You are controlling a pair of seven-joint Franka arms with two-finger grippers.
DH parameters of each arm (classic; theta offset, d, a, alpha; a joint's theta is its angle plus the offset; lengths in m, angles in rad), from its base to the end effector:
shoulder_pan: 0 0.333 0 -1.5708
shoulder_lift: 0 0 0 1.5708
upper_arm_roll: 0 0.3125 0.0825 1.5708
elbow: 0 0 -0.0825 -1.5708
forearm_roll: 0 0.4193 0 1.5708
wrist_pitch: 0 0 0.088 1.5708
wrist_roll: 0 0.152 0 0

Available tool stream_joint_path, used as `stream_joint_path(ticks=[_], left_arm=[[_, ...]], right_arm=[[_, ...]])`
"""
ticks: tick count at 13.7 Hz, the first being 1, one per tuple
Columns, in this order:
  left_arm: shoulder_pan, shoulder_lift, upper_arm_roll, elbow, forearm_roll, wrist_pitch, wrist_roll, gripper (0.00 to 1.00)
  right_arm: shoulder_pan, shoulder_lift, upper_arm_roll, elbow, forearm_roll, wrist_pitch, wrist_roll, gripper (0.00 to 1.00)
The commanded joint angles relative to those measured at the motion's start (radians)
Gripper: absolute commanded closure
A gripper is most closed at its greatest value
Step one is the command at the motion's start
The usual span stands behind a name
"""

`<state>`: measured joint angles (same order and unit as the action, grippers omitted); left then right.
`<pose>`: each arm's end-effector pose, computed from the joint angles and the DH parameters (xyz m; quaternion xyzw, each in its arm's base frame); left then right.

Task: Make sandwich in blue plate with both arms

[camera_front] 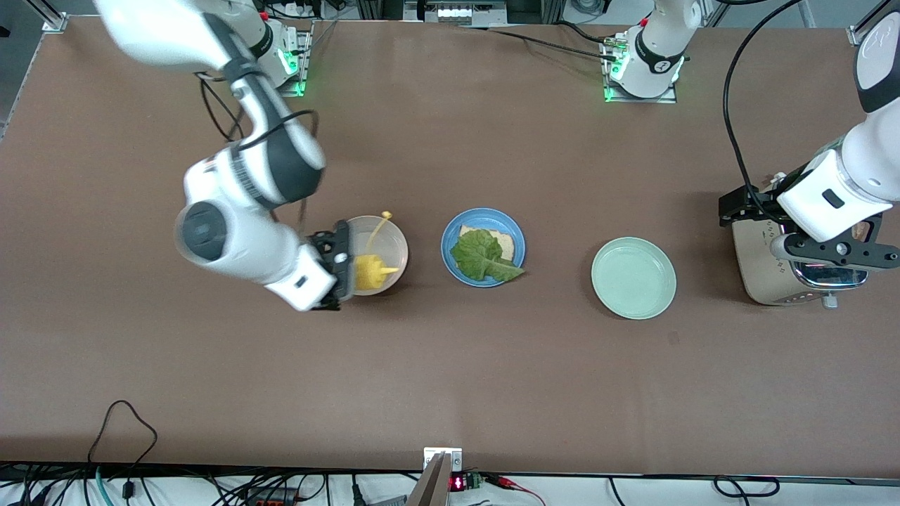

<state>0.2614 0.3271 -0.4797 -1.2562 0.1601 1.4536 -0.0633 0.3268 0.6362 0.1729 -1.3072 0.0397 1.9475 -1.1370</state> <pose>0.6579 -0.0732 0.5365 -0.9968 0.0644 0.0465 0.0116 0.6773 0.3480 0.3140 -0.6992 -0.7116 -0.0279 0.0640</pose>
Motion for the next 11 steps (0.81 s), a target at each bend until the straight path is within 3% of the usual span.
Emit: stream_joint_path(ticks=[1,7,11], left_arm=[[0.007,-0.003,-0.005,0.003,-0.013,-0.010,-0.004,0.00],[0.007,-0.003,-0.005,0.003,-0.013,-0.010,-0.006,0.00],[0.009,-0.003,-0.005,0.001,-0.013,-0.013,-0.006,0.00]], right_arm=[[0.073,0.010,-0.013,0.019,-0.133,0.010,0.148,0.70],[0.279,0.069,-0.015,0.011,-0.516,-0.002,0.407,0.69],[0.319,0.105,-0.015,0.011,-0.595,-0.002,0.436,0.69]])
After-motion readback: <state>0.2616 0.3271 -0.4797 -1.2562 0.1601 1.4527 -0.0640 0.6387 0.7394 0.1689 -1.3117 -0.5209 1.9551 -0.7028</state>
